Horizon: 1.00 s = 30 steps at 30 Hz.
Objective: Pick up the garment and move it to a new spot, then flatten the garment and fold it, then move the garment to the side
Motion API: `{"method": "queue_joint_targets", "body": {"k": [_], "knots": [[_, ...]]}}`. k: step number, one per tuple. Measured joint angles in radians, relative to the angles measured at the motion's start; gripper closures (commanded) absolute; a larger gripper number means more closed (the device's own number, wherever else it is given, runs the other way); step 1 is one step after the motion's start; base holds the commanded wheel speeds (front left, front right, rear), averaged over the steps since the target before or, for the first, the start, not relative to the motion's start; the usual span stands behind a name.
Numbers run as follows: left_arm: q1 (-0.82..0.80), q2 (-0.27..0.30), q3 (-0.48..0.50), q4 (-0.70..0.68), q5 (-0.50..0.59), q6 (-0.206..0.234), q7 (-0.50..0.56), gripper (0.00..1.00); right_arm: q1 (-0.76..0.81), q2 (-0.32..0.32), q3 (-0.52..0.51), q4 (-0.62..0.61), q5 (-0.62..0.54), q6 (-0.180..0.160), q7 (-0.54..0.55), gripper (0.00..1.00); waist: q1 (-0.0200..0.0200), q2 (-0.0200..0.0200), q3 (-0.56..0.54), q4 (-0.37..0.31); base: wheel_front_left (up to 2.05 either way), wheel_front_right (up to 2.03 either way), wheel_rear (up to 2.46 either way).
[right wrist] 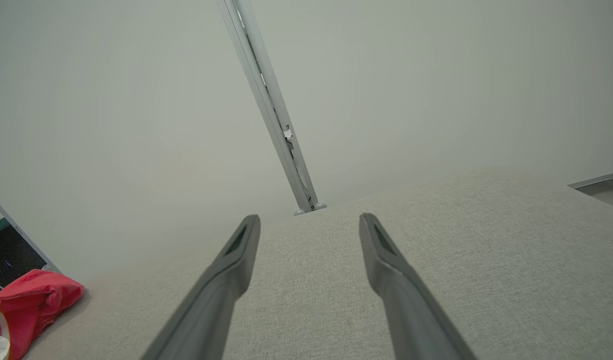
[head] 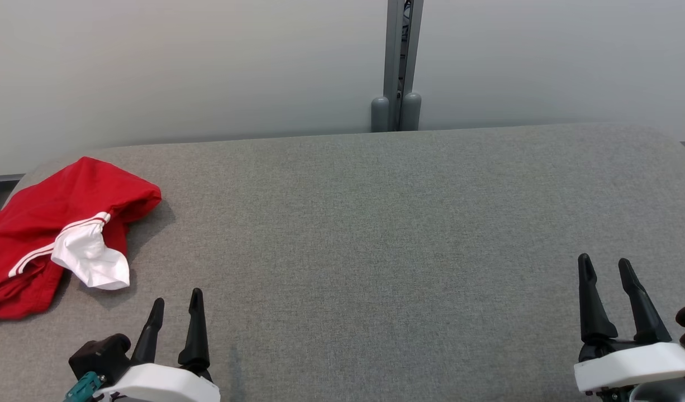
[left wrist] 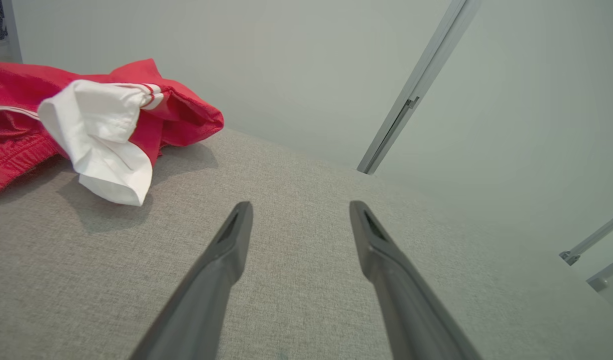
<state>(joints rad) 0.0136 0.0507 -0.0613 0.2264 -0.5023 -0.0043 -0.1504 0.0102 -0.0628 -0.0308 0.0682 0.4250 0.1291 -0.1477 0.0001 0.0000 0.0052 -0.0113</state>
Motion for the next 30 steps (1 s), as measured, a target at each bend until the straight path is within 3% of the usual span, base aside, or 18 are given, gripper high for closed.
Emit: {"method": "queue_joint_targets", "body": {"k": [30], "knots": [[0.023,0.005,-0.001,-0.012,0.286,0.04,-0.067,0.0,0.038,-0.002,-0.001,-0.033,-0.274,0.0,-0.068,0.0,0.0,0.0,-0.011,0.018,0.0,0.0,0.0]]}}
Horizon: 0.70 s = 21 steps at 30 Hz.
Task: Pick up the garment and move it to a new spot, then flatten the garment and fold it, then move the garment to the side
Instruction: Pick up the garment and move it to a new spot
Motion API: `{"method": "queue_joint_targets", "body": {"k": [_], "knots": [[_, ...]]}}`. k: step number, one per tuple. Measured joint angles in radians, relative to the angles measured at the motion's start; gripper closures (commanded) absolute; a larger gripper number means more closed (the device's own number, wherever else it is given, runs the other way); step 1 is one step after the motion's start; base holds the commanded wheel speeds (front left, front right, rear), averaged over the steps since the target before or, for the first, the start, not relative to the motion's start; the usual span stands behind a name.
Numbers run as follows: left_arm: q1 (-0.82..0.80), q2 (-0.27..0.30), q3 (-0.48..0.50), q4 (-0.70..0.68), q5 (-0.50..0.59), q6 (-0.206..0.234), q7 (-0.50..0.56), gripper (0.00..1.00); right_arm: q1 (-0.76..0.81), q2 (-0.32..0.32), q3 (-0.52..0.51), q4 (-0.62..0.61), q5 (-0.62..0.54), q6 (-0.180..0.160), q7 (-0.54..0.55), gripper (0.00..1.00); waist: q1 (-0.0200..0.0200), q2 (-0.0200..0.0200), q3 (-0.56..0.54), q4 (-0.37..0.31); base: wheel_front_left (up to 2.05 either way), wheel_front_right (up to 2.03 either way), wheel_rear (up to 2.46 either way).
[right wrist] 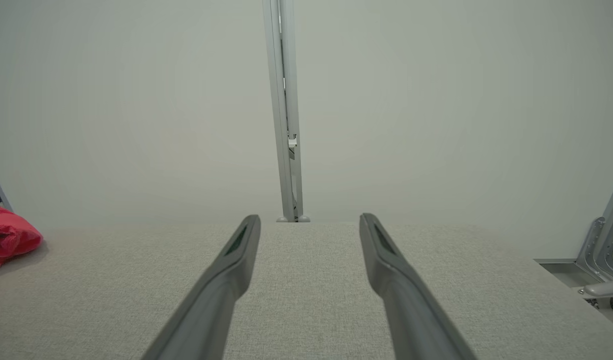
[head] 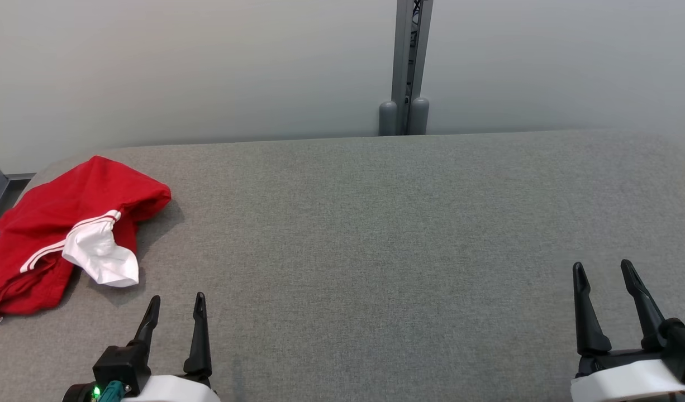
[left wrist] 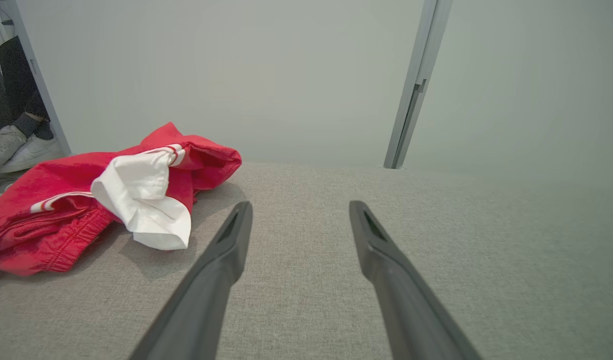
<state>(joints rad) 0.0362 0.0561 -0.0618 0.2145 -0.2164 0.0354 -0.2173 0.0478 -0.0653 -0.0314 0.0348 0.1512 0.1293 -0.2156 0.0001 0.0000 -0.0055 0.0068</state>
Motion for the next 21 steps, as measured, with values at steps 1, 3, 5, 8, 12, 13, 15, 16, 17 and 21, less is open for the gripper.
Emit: {"method": "queue_joint_targets", "body": {"k": [1,3,5,8,12,13,15,16,17,21], "knots": [[0.0,0.0,0.0,-0.001,0.007,0.001,-0.003,0.0,0.001,0.0,0.0,-0.001,-0.007,0.0,-0.003,0.0,0.0,0.0,0.0,0.003,0.0,0.0,0.0],[0.0,0.0,0.001,-0.003,0.023,0.001,-0.006,0.0,0.004,0.002,0.0,-0.002,-0.023,0.0,-0.005,0.0,0.0,0.0,0.0,0.011,0.0,0.0,0.0],[0.0,0.0,0.002,-0.006,0.04,0.001,-0.011,0.0,0.004,0.003,0.001,-0.004,-0.035,0.0,-0.011,0.0,0.0,0.0,0.0,0.022,0.0,0.0,0.0],[0.0,0.001,0.005,-0.011,0.064,0.006,-0.016,0.0,0.009,0.004,0.007,-0.007,-0.053,0.0,-0.016,0.0,0.0,0.0,-0.001,0.045,0.0,0.0,0.0],[0.0,0.003,0.016,-0.02,0.093,0.012,-0.023,0.0,0.016,0.007,0.018,-0.009,-0.078,0.0,-0.023,0.0,0.0,0.0,-0.003,0.091,0.0,0.0,0.0],[0.0,0.004,0.019,-0.023,0.098,0.015,-0.026,0.0,0.016,0.007,0.02,-0.01,-0.086,0.0,-0.024,0.0,0.0,0.0,-0.004,0.105,0.0,0.0,0.0],[0.001,0.006,0.029,-0.028,0.11,0.02,-0.03,0.0,0.019,0.008,0.028,-0.012,-0.1,0.0,-0.031,0.0,0.0,0.0,-0.005,0.135,0.0,0.0,0.0],[0.002,0.007,0.036,-0.03,0.117,0.021,-0.031,0.0,0.019,0.009,0.034,-0.012,-0.105,0.0,-0.031,0.0,0.0,0.0,-0.006,0.152,0.0,0.0,0.0],[0.003,0.007,0.04,-0.034,0.122,0.024,-0.032,0.0,0.019,0.009,0.036,-0.012,-0.111,0.0,-0.032,0.0,0.0,0.0,-0.007,0.168,0.0,0.0,0.0],[0.021,0.011,0.062,-0.042,0.142,0.028,-0.04,0.0,0.02,0.01,0.045,-0.015,-0.139,0.001,-0.04,0.0,0.0,0.0,-0.011,0.24,0.0,0.0,0.0]]}}
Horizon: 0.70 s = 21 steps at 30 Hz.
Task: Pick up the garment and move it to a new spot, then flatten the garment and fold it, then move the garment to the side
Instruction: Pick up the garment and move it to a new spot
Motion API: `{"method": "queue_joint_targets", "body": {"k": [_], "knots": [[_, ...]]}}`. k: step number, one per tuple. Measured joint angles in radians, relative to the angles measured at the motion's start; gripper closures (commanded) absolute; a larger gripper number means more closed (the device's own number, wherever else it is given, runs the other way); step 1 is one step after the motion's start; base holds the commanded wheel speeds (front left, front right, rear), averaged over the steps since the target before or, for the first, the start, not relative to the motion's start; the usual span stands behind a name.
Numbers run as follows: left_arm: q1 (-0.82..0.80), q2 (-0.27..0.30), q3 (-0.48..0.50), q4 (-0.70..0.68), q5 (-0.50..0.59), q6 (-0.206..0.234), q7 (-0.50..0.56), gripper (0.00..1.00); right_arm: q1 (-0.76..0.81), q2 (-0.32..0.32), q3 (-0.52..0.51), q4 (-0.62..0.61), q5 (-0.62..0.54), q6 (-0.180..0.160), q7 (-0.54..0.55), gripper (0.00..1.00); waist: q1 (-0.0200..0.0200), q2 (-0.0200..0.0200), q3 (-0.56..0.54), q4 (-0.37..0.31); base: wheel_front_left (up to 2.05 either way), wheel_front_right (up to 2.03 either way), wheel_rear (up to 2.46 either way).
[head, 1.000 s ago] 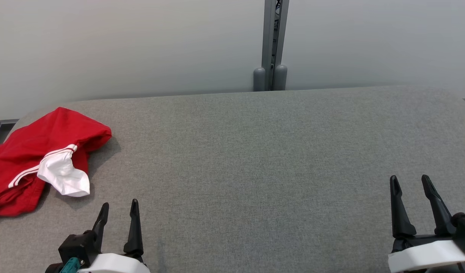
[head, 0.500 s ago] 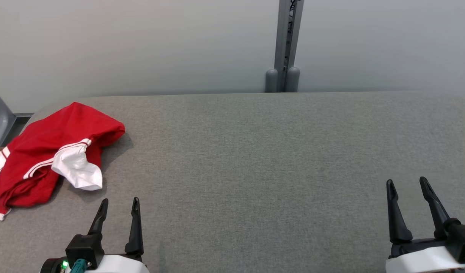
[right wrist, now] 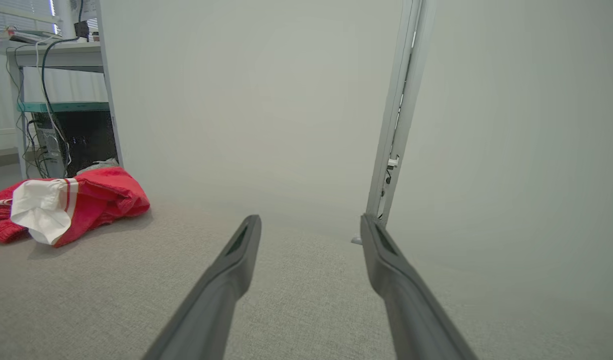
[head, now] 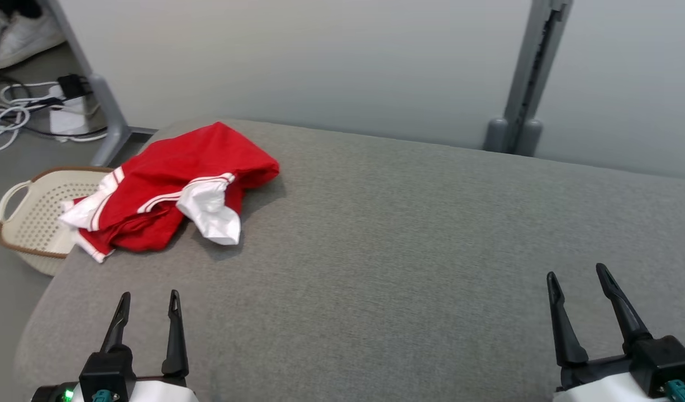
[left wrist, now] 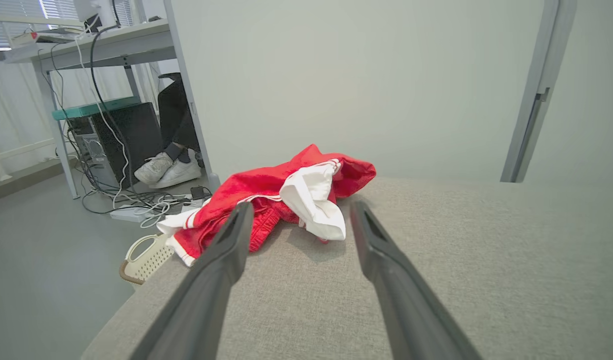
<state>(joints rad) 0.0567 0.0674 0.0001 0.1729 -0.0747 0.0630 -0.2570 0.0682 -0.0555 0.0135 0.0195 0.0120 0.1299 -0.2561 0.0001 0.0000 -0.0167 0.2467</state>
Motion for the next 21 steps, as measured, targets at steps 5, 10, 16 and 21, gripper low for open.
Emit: {"method": "queue_joint_targets", "body": {"k": [5,10,16,21], "knots": [[0.017,0.004,0.024,-0.01,0.024,0.002,-0.006,0.0,0.002,0.001,0.013,0.001,-0.021,0.0,-0.006,0.0,0.0,0.0,-0.006,0.09,0.0,0.0,0.0],[0.022,0.003,0.044,-0.017,0.023,-0.001,-0.006,0.0,0.001,0.003,0.029,0.006,-0.02,0.0,-0.006,0.0,0.0,0.0,-0.011,0.155,0.0,0.0,0.0],[0.023,0.0,0.056,-0.019,0.016,-0.012,-0.006,0.0,-0.002,0.004,0.047,0.012,-0.019,0.0,-0.006,0.0,0.0,0.0,-0.009,0.162,0.0,0.0,0.0],[-0.039,-0.008,0.019,0.055,-0.016,-0.065,-0.006,0.0,-0.004,-0.003,0.055,0.016,-0.017,0.0,-0.006,0.0,0.0,0.0,0.012,0.137,0.0,0.0,0.0]]}}
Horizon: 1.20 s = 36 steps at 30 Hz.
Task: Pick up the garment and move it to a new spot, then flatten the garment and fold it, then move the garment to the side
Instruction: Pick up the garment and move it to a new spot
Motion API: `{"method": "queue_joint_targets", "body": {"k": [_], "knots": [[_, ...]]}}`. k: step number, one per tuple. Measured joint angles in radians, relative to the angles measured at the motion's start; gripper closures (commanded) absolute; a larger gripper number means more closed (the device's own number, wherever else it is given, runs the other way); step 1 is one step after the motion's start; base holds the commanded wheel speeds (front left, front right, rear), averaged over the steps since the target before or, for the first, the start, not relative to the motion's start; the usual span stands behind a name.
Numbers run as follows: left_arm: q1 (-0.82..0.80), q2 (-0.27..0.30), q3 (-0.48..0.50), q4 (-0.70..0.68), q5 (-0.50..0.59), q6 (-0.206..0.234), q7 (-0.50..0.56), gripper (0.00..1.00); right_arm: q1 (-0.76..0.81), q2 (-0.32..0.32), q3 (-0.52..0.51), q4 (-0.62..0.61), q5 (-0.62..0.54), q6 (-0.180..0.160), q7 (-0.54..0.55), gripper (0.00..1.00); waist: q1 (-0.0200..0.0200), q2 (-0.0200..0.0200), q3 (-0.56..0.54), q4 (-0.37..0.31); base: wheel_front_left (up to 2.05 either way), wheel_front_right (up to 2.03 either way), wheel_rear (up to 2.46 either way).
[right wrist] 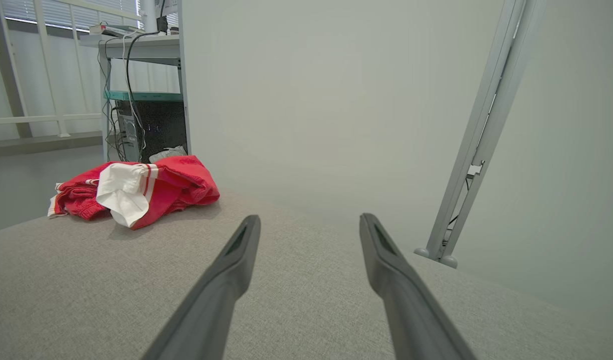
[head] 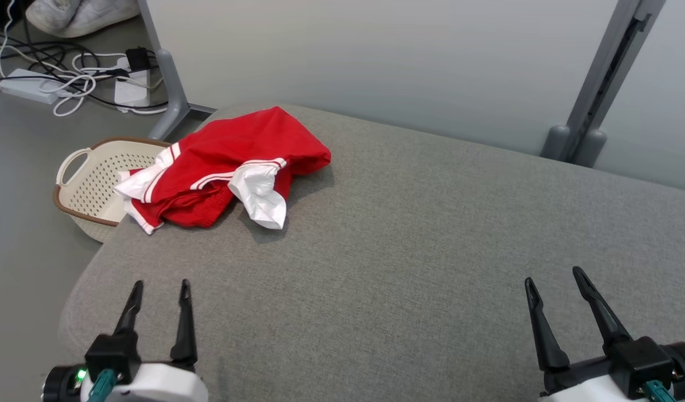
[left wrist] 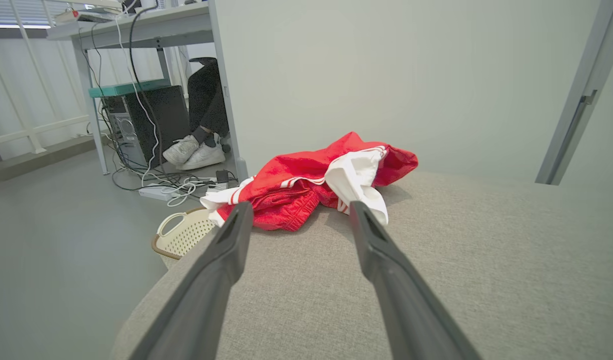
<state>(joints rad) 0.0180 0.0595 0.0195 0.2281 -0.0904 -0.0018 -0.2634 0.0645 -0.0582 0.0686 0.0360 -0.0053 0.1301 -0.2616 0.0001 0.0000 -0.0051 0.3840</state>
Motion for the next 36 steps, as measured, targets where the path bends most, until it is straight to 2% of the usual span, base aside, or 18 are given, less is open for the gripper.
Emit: {"method": "queue_joint_targets", "body": {"k": [6,12,15,22,26,32,33,34,35,36], "knots": [[-0.248,-0.005,-0.054,0.177,-0.058,-0.049,0.094,0.0,-0.063,-0.024,0.024,-0.007,0.001,0.0,0.0,0.0,0.0,0.0,0.072,-0.045,0.0,0.0,0.0],[-0.487,-0.011,-0.05,0.348,-0.141,-0.049,0.246,0.0,-0.133,-0.03,0.052,-0.006,0.017,0.001,0.0,0.0,-0.0001,0.0,0.173,-0.119,0.0,0.0,0.0],[-0.568,0.014,-0.026,0.431,-0.151,-0.027,0.294,0.0,-0.153,-0.028,0.065,0.007,0.025,0.001,0.0,0.0,0.0,0.0,0.212,-0.169,0.0,0.0,0.0],[-0.637,0.11,0.027,0.604,-0.146,0.058,0.32,0.0,-0.179,-0.018,0.064,0.019,0.039,0.001,0.0,0.0,-0.0001,0.0,0.27,-0.281,0.0,0.0,0.0],[-0.643,0.123,0.042,0.674,-0.164,0.057,0.311,0.0,-0.178,-0.016,0.06,0.021,0.04,0.001,0.0,0.0,0.0,0.0,0.28,-0.32,0.0,0.0,0.0],[-0.65,0.153,0.049,0.759,-0.172,0.057,0.307,0.0,-0.182,-0.016,0.066,0.026,0.04,0.001,0.0,0.0,-0.0001,0.0,0.287,-0.335,0.0,0.0,0.0],[-0.654,0.152,0.054,0.773,-0.18,0.055,0.302,0.14,-0.187,-0.016,0.067,0.027,0.04,0.001,0.0,0.0,0.0,0.0,0.29,-0.338,0.0,0.0,0.0],[-0.66,0.152,0.052,0.785,-0.183,0.052,0.298,0.5,-0.192,-0.016,0.069,0.027,0.04,0.001,0.0,0.0,0.0,0.0,0.293,-0.34,0.0,0.0,0.0],[-0.667,0.153,0.051,0.793,-0.183,0.046,0.293,0.7,-0.198,-0.016,0.071,0.028,0.04,0.001,0.0,0.0,0.0,0.0,0.296,-0.342,0.0,0.0,0.0],[-0.673,0.153,0.051,0.803,-0.185,0.046,0.286,0.94,-0.2,-0.017,0.072,0.028,0.04,0.001,0.0,0.0,0.0,0.0,0.299,-0.344,0.0,0.0,0.0]]}}
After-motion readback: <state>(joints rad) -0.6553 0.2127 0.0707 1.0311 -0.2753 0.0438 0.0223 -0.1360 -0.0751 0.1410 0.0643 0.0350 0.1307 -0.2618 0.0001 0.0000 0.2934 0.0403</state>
